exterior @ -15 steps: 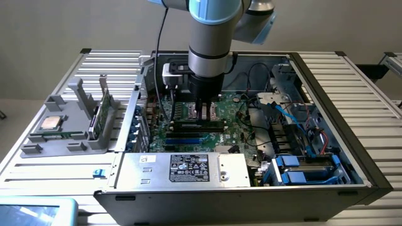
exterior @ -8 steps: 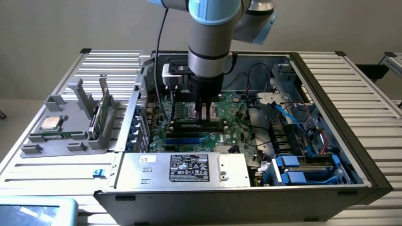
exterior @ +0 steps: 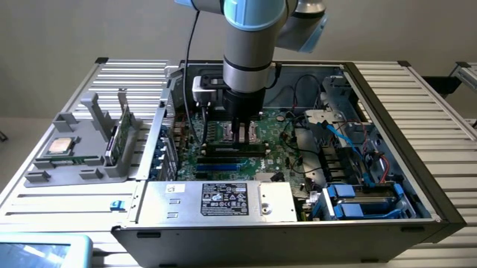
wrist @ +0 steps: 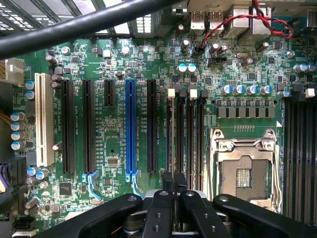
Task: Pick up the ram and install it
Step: 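Insert the ram into the slot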
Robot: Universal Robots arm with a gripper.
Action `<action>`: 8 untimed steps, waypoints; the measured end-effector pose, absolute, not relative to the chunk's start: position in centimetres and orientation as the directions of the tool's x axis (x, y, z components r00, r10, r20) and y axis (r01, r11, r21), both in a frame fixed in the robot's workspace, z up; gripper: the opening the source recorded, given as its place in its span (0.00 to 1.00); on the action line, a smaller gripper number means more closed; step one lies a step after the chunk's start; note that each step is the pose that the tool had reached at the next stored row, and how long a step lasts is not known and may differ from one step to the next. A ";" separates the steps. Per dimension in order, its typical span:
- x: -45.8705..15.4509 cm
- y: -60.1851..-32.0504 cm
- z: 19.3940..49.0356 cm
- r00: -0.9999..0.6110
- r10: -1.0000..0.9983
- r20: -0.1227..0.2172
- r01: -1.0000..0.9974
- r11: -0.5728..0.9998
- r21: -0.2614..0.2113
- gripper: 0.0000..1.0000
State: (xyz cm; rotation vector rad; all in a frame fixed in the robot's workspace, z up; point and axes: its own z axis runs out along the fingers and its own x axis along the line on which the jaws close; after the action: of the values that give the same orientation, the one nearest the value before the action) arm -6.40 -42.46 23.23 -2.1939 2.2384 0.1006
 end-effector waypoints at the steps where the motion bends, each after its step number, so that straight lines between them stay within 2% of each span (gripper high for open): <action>1: -6.4 -42.5 23.2 -0.021 -0.999 -0.049 -0.999 0.019 0.042 0.11; 8: -6.4 -42.5 23.2 -0.021 -0.999 -0.049 -0.999 0.019 0.042 0.11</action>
State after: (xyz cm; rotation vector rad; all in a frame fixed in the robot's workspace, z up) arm -6.39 -42.45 23.21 -2.1938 2.2378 0.1009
